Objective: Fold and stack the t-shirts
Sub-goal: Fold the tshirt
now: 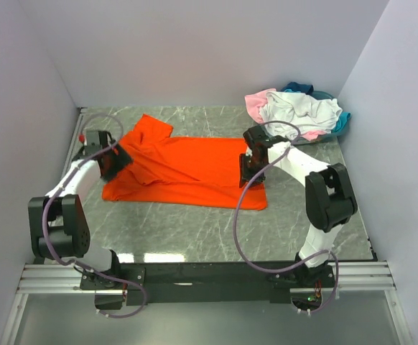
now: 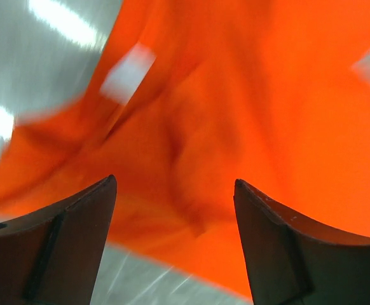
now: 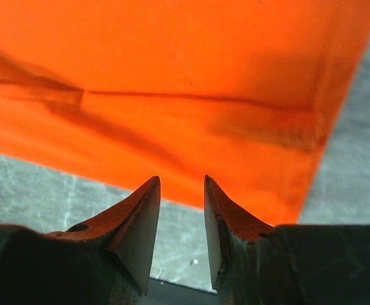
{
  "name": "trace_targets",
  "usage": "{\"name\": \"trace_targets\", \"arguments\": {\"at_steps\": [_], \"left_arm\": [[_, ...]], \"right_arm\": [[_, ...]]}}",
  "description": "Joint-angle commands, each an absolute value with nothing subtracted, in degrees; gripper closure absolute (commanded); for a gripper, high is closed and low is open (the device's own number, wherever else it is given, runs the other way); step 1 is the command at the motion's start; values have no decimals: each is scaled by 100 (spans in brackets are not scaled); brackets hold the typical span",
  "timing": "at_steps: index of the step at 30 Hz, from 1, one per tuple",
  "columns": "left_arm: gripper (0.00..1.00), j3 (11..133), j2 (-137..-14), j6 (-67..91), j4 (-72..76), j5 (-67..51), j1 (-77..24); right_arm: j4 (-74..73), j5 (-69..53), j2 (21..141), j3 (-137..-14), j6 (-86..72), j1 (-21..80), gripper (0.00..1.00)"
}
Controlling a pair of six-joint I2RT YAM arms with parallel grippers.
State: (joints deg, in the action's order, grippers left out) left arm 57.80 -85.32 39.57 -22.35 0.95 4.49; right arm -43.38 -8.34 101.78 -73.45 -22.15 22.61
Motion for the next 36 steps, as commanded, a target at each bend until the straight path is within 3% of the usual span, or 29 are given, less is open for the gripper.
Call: {"name": "trace_targets", "arguments": {"at_steps": [1,20,36], "left_arm": [[19,5223,-8306,4464,-2277,-202,535],[18,4377,-8859,4693,-1397,-290,1652],[15,3639,-7770,5343,-1556,544,1863]], "right_arm": [[-4034,-976,10414,-7313,-2083,2285,59],[-4060,-915,10811,-6399,-2162,2443,60],[-4307,-1020,10415,-5889,-2373,2883,60]]}}
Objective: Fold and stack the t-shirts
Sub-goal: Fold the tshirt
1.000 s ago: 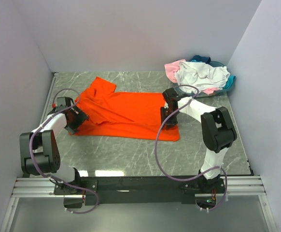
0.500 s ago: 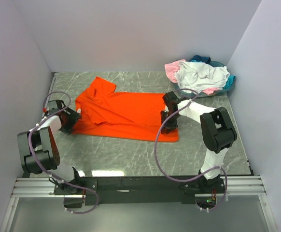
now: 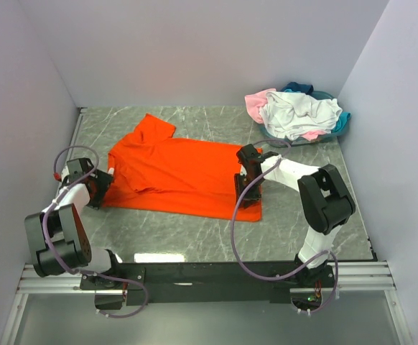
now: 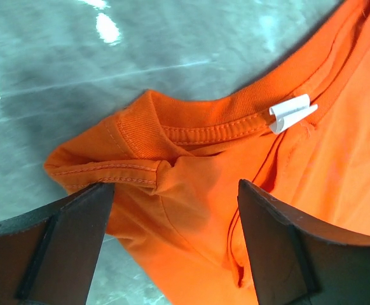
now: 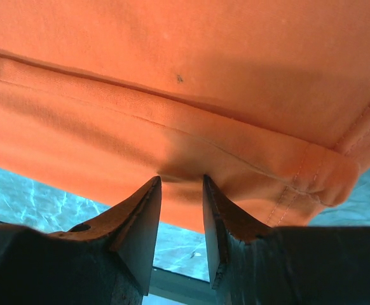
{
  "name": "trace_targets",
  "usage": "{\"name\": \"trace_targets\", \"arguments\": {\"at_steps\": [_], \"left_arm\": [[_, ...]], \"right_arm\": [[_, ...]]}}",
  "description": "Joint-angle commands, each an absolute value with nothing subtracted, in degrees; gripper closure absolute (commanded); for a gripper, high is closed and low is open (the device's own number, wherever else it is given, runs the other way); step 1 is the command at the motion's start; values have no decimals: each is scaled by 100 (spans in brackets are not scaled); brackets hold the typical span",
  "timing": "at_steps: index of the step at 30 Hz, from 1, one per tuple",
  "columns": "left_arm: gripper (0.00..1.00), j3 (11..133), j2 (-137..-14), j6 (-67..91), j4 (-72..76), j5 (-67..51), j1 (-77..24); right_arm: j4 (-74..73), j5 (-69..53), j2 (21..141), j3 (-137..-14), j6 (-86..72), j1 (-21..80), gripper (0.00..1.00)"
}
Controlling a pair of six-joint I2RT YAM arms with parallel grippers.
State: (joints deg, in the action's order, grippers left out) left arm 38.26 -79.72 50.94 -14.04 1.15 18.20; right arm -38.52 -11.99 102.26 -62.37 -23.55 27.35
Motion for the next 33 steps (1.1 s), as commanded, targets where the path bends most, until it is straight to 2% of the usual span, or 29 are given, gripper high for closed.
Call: {"name": "trace_targets", "arguments": {"at_steps": [1,9,14,19,26,33], "left_arm": [[15,3630,-7648,5335,-1547,649,1863],[16,4104,-7067,5151,-1793,1388,1355],[17,4394,-6794,5001,-2135,1924,493],[23,4447,-6925,4975,-2513,2188,-341],[34,4149,-7330,5062,-2453,1609,-624],[37,4166,-8032,4905,-1882,1003,-677]], "right_arm": [[-4315,-1020,10372,-5897,-2382,2909,60],[-4658,-844,10134,-6661,-2391,2918,60],[-4834,-765,10064,-7180,-2355,2918,60],[-4790,-782,10133,-7312,-2391,2927,59],[-4737,-826,10213,-7313,-2426,2927,59],[-4711,-826,10195,-7260,-2443,2909,59]]}}
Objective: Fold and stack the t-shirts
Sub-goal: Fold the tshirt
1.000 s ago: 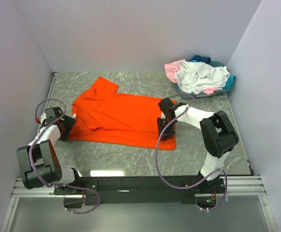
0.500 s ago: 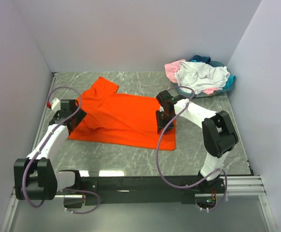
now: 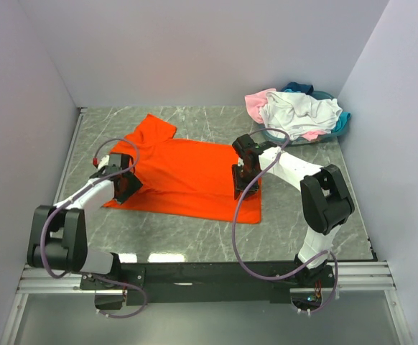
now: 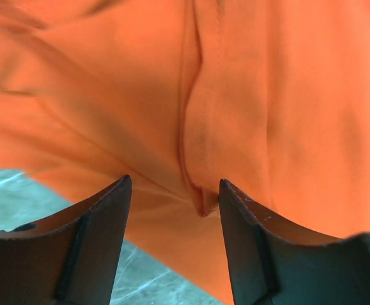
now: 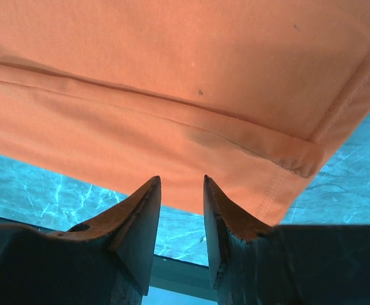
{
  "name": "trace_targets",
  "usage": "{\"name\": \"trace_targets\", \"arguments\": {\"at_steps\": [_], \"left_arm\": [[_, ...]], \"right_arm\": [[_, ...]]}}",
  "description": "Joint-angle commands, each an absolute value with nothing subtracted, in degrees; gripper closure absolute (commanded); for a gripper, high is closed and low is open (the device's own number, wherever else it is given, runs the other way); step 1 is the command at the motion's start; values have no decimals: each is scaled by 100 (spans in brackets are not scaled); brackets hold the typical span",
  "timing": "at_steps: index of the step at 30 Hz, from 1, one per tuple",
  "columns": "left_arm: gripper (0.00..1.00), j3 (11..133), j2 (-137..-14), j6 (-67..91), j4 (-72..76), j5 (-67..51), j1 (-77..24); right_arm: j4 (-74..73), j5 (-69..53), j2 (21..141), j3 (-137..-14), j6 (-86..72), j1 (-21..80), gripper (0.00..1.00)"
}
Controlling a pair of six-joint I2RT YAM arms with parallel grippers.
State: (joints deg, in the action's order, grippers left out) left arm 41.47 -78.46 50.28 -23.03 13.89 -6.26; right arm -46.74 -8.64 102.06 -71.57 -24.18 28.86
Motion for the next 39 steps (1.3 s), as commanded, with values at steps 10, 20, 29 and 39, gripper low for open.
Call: {"name": "trace_targets", "arguments": {"at_steps": [10,20,29,39], "left_arm": [[45,4412,-8455,4957,-1679,870,-896],[42,4640,-8122,4983,-2337,940,-967],[43,4930,-8032,4895,-2382,967,-976],[45,4896,-8209,4957,-2382,949,-1046]], "right_arm": [[-4693,-844,10169,-7181,-2461,2909,59],[-4720,-870,10178,-7154,-2443,2909,60],[-4720,-914,10239,-7216,-2426,2918,59],[-4685,-923,10239,-7163,-2443,2918,60]]}}
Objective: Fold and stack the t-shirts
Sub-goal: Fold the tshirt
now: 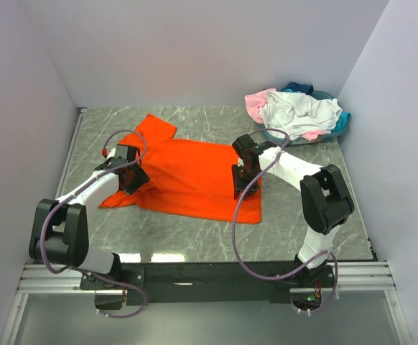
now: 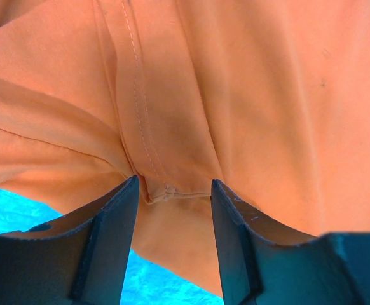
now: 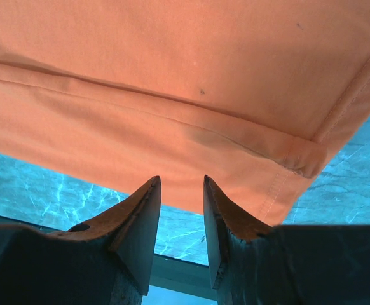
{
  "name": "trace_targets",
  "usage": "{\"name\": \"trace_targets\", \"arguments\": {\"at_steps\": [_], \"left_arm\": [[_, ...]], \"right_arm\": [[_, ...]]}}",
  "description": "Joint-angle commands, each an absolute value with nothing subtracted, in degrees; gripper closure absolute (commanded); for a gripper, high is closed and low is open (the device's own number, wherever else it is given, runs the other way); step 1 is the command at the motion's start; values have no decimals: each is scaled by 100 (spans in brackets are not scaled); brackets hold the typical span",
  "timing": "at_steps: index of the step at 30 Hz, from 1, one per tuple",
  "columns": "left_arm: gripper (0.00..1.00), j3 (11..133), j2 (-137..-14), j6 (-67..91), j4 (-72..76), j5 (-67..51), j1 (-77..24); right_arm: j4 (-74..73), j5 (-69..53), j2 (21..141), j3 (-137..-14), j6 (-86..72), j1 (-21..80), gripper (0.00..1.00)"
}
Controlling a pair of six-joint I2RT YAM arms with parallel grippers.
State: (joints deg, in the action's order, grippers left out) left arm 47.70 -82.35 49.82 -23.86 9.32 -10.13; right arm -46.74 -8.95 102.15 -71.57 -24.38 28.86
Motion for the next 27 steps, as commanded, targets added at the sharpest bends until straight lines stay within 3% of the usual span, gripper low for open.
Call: {"name": "trace_targets", "arguments": {"at_steps": [1,8,17,27], "left_arm": [[45,4878,-8209,4957,-2373,975,-1046],[47,4781,-8323,5018,-2250,888,-1081],[58,4764,-8411,5036,-2215,888,-1125],[97,4825,-8587,5010,-2145,800,-1134]], "right_arm": [[-4685,-923,10239,-7154,-2461,2918,59],[-4711,-914,10257,-7181,-2443,2927,59],[-4702,-923,10292,-7207,-2443,2909,60],[-4693,-905,10318,-7198,-2435,2918,60]]}}
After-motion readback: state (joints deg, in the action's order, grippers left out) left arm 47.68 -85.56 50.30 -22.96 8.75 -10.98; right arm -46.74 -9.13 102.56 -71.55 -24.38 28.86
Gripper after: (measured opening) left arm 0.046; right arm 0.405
